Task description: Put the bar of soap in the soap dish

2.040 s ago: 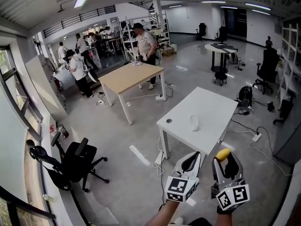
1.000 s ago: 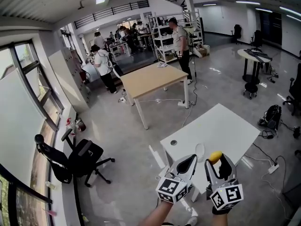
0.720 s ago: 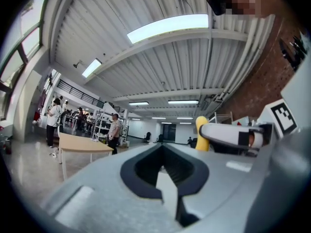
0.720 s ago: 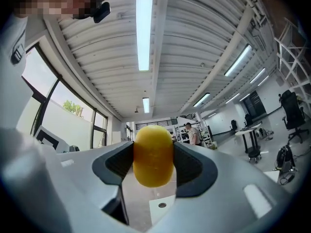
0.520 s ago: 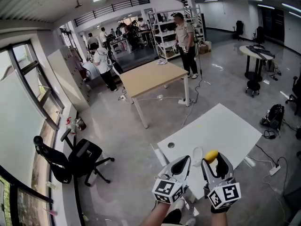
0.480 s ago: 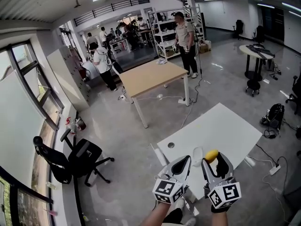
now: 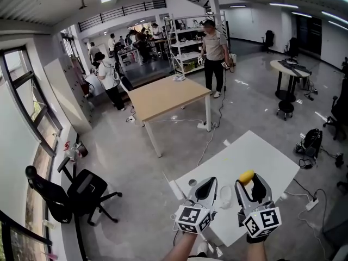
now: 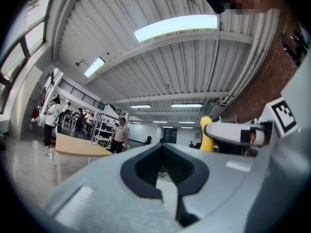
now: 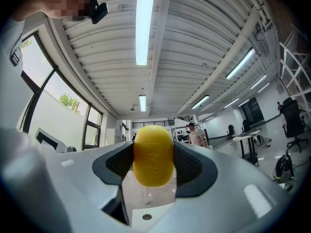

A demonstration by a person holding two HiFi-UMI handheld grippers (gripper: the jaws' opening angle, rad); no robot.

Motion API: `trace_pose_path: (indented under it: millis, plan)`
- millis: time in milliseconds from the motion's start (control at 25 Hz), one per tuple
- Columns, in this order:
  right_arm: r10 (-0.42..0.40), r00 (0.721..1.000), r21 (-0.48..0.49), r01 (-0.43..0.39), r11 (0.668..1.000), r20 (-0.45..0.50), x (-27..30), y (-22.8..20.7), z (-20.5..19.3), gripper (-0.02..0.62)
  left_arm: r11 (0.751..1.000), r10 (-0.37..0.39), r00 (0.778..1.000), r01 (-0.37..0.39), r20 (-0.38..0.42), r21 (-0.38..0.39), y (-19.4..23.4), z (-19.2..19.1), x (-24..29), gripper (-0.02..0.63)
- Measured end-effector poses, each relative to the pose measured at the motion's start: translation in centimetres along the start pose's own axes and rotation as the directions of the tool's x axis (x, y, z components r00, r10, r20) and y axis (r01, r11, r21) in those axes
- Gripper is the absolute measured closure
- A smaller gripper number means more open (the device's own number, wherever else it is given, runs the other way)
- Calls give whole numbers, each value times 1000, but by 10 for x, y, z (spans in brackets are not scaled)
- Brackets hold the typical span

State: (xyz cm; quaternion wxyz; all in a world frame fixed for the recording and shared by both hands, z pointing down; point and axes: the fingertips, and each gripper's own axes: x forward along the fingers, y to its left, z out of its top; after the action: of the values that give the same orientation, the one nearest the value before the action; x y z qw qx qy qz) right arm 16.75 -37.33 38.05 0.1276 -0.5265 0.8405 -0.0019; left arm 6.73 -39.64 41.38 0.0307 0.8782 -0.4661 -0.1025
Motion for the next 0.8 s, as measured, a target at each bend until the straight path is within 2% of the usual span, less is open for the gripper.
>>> trace_pose_path:
  millis: [360,600,800]
  plan:
    - [23,1000,-26,-24,999,-19,63,19,-21,334,1000,-22,1000,22,-22,11,54,-1,20,604]
    - [-9,999,-14,8,1000,-51,80,23,-45,334,998,-54,996,52,-71,-37,77,-26,25,604]
    - [-31,998,-17,31,999,-54,85,18,-53,334,998,-54,995,52,-82,-32,90,-37,25,604]
